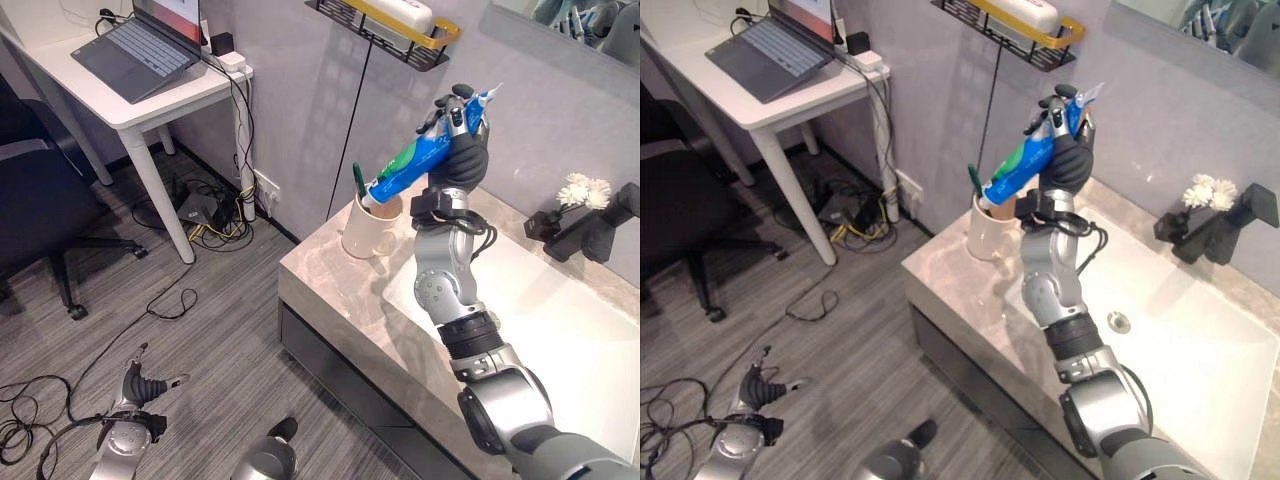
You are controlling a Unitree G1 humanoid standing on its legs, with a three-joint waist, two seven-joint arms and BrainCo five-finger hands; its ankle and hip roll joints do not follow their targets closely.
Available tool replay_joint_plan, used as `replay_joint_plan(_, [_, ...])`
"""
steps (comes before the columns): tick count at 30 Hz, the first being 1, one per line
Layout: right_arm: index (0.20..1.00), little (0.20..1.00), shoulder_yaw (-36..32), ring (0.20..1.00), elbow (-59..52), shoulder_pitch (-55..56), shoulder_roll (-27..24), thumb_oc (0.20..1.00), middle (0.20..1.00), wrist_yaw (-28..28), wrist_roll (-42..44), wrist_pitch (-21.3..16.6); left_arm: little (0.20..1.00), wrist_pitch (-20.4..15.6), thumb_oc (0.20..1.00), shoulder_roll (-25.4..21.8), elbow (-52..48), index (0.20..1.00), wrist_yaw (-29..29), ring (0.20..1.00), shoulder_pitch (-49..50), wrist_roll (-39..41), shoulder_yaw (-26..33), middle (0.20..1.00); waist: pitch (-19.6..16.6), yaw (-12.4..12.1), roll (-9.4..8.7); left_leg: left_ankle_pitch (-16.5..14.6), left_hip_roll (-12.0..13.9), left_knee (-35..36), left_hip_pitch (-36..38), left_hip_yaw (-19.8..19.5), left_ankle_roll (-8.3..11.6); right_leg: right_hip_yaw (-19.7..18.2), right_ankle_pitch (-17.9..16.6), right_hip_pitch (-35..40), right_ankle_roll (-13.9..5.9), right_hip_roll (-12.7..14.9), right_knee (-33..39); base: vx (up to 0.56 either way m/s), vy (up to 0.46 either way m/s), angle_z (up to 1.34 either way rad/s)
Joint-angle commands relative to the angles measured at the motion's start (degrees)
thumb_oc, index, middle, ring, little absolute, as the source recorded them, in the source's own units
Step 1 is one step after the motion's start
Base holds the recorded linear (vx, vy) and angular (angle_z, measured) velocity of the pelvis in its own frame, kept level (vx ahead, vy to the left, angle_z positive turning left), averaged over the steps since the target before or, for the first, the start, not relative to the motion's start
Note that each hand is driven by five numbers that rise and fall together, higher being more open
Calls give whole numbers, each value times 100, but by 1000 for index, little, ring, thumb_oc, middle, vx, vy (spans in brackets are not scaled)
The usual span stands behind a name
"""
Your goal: Put brush and paste in cup on sink, flatten towel.
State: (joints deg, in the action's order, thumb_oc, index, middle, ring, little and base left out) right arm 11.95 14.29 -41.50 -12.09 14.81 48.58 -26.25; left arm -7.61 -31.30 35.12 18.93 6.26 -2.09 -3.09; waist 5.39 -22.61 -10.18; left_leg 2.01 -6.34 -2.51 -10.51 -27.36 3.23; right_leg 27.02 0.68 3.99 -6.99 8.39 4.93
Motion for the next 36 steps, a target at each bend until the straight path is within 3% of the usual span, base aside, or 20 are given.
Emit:
replay_joint_plan(1, [200,200,167,200,-220,-116,-329,200,200,-228,-197,-198,1000,-302,1000,-125,271,1000,14,1000,-39,166,-113,1000,-459,99,200,151,30,751,486,92,-354,-477,328,103,97,16,-579,0,0,0])
replay_joint_plan(9, [200,200,333,200,-105,-51,-371,200,200,-346,-260,-67,1000,-309,1000,-82,374,1000,0,1000,-72,180,-158,1000,-484,92,214,163,18,751,486,78,-348,-446,320,126,93,16,-569,0,0,0])
replay_joint_plan(10, [498,498,364,498,-101,-51,-407,498,498,-346,-314,-47,1000,-310,1000,-81,353,1000,-6,1000,-61,179,-161,1000,-488,90,214,162,18,751,484,77,-347,-440,316,128,91,19,-564,0,0,0])
replay_joint_plan(11, [1000,1000,423,1000,-63,-76,-476,1000,1000,-314,-456,3,1000,-309,1000,-79,351,1000,-15,1000,-62,184,-161,1000,-489,92,210,163,20,751,481,77,-345,-445,310,127,88,16,-560,0,0,0])
replay_joint_plan(18, [1000,1000,579,1000,1,-197,-679,1000,1000,-180,-850,120,1000,-314,1000,-33,380,1000,-18,1000,-48,197,-230,1000,-512,98,233,161,28,751,486,93,-337,-459,299,135,93,3,-532,0,0,0])
replay_joint_plan(29, [1000,1000,369,1000,114,-542,-425,1000,1000,379,-1221,23,1000,-321,1000,56,481,1000,84,1000,-288,257,-487,1000,-543,191,303,138,91,751,523,224,-339,-609,291,149,116,-53,-471,-12,-6,-5])
replay_joint_plan(32, [1000,1000,172,1000,-211,-491,-301,1000,1000,641,-1462,-55,1000,-303,1000,58,383,1000,149,1000,-320,264,-501,1000,-565,256,310,116,114,751,543,277,-354,-695,271,142,116,-81,-435,-16,3,-6])
replay_joint_plan(36, [1000,1000,-58,1000,-752,-200,-526,1000,1000,894,-2102,35,1000,-320,1000,24,33,1000,180,1000,-228,274,-351,1000,-562,376,317,92,149,751,570,390,-388,-836,232,87,89,-83,-441,-31,30,-17])
